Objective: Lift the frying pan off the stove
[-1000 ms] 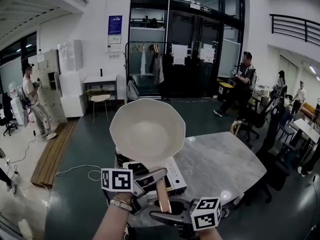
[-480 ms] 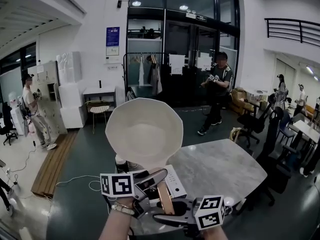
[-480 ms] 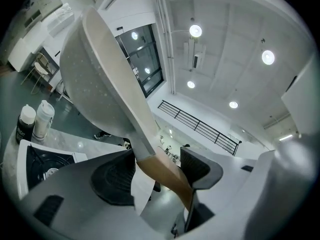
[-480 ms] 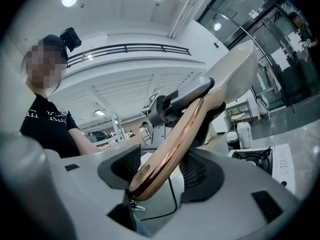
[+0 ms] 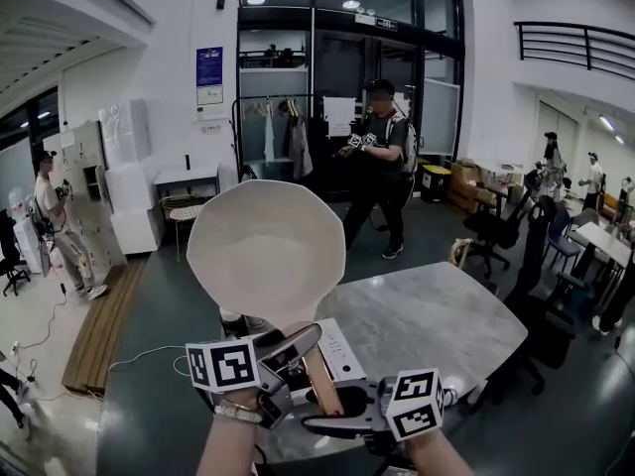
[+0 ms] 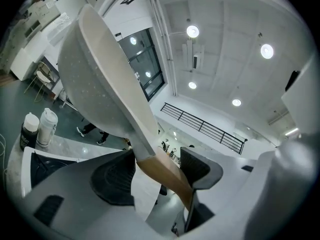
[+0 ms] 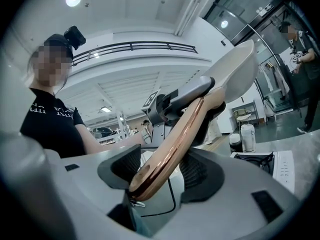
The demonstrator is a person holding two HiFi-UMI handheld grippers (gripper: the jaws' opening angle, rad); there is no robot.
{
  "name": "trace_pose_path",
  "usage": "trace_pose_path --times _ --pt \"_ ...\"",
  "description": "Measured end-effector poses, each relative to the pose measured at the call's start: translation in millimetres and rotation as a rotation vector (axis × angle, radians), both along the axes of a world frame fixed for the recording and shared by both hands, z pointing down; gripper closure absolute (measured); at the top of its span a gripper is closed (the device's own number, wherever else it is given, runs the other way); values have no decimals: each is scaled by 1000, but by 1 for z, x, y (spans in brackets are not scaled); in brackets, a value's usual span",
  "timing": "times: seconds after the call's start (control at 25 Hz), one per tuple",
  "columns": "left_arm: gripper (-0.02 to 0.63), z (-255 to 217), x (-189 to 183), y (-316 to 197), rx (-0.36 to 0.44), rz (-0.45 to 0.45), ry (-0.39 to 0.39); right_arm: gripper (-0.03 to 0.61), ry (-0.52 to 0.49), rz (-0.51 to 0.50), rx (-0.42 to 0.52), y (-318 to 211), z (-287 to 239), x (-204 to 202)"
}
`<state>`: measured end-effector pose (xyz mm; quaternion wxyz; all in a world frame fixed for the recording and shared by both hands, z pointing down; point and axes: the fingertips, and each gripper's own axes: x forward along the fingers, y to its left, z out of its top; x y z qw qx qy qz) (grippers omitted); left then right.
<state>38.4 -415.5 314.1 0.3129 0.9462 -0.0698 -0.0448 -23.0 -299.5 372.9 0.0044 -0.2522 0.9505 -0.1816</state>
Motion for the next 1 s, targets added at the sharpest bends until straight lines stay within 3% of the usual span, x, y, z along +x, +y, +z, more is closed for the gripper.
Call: trace_pose_path --times 0.32,1.0 --pt "319 4 -2 -2 -19 -31 4 319 56 -15 -29 0 3 -1" --pt "321 36 -50 -3 -56 -182 -22 315 66 -140 -75 9 32 -37"
